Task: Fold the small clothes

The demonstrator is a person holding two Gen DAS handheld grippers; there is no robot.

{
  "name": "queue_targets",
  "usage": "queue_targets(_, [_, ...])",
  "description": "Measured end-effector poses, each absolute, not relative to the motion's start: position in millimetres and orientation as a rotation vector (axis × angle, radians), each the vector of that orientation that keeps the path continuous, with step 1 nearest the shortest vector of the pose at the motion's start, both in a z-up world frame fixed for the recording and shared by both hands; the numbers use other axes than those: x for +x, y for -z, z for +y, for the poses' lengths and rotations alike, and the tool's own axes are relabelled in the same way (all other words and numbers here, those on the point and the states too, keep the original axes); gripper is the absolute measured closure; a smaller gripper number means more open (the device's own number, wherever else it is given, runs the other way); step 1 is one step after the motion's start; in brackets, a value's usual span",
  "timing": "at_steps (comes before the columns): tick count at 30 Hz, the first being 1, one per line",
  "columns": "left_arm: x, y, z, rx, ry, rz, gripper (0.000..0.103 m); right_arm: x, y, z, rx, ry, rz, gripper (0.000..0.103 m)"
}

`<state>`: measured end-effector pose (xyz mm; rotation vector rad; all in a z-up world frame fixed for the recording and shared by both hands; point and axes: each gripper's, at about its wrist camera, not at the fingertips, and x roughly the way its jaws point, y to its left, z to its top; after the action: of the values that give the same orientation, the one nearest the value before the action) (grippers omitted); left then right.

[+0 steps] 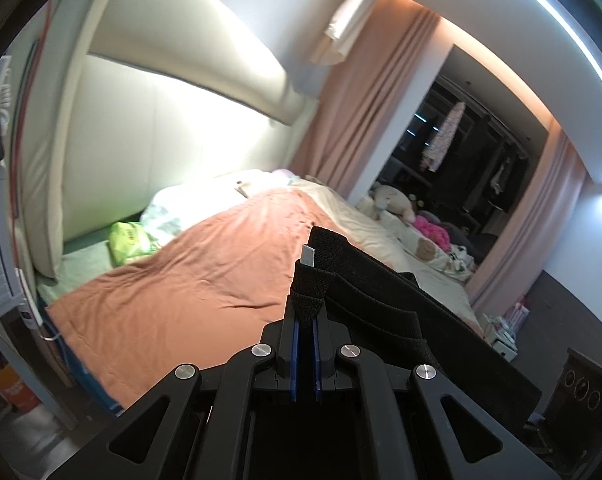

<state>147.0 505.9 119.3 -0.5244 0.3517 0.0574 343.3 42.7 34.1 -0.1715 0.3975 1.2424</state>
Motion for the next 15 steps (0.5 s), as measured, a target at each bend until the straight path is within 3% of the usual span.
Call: queue_targets(15, [247.7,-45.0,568.4,-0.582,-0.135,0.423,0.098,444.6,17.3,100.7,-0.212,-1.205,0.493,0.097])
